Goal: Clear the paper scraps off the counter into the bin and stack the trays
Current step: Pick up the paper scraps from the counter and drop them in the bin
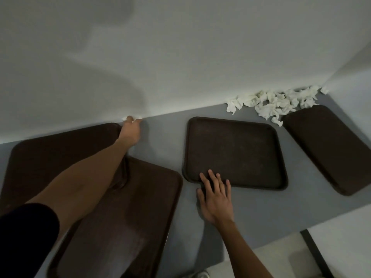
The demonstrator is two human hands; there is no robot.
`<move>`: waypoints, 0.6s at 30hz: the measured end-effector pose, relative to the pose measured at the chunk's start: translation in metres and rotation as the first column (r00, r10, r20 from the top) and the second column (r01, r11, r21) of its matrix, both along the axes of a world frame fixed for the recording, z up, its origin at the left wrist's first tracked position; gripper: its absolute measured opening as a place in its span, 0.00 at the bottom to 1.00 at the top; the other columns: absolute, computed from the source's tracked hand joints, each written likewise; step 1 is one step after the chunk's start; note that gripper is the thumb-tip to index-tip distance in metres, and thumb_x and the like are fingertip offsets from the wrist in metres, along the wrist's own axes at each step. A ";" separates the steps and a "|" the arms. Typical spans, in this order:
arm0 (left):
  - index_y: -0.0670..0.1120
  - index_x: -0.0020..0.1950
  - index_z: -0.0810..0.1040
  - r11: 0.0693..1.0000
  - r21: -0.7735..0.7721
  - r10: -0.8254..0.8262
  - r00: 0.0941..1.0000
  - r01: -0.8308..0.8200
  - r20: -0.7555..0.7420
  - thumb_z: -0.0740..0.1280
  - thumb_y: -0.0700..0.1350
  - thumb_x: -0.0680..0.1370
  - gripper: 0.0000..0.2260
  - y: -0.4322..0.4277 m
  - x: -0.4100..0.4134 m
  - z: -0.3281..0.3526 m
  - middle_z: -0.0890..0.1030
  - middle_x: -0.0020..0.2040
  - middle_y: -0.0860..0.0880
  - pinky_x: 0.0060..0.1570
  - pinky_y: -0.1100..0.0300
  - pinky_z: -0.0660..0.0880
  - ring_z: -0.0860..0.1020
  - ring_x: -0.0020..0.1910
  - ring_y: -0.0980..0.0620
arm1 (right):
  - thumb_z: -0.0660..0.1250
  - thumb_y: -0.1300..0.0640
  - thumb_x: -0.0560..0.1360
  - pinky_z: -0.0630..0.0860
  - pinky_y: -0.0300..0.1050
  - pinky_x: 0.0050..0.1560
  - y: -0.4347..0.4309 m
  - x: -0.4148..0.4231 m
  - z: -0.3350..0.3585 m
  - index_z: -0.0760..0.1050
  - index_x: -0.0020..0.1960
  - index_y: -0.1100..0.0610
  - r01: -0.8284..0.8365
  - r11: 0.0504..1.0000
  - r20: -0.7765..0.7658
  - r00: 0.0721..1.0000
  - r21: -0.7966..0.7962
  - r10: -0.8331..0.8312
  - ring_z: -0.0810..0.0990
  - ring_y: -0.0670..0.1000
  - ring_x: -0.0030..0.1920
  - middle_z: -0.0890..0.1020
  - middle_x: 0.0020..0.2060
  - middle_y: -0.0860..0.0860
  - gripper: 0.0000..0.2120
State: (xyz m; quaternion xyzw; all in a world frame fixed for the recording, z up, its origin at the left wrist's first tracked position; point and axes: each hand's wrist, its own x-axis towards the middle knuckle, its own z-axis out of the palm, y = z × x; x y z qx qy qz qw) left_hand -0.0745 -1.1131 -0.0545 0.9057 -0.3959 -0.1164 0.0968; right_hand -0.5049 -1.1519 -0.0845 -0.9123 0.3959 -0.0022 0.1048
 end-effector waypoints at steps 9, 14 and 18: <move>0.44 0.55 0.88 0.990 -0.128 0.031 0.983 -0.054 -0.179 0.71 0.34 0.77 0.10 0.000 -0.055 0.011 0.85 0.57 0.39 0.64 0.48 0.77 0.83 0.58 0.37 | 0.52 0.38 0.85 0.44 0.60 0.83 -0.001 0.008 0.009 0.59 0.83 0.40 0.037 0.995 0.002 0.999 0.094 -0.037 0.54 0.55 0.85 0.59 0.84 0.47 0.27; 0.42 0.59 0.86 0.948 -0.270 0.055 0.922 -0.169 -0.383 0.77 0.43 0.76 0.13 0.004 -0.148 0.049 0.87 0.55 0.43 0.58 0.64 0.75 0.84 0.57 0.44 | 0.58 0.41 0.85 0.48 0.57 0.83 -0.018 0.010 0.028 0.69 0.78 0.43 0.080 0.941 0.100 0.988 0.330 -0.119 0.59 0.52 0.83 0.66 0.81 0.46 0.22; 0.52 0.44 0.85 0.919 -0.326 -0.035 0.774 -0.224 -0.633 0.78 0.38 0.74 0.08 0.001 -0.219 0.068 0.86 0.39 0.51 0.46 0.67 0.79 0.85 0.42 0.56 | 0.68 0.54 0.83 0.76 0.50 0.69 -0.033 0.002 0.069 0.80 0.67 0.51 0.090 0.855 0.438 0.829 0.510 -0.349 0.83 0.45 0.63 0.85 0.61 0.46 0.13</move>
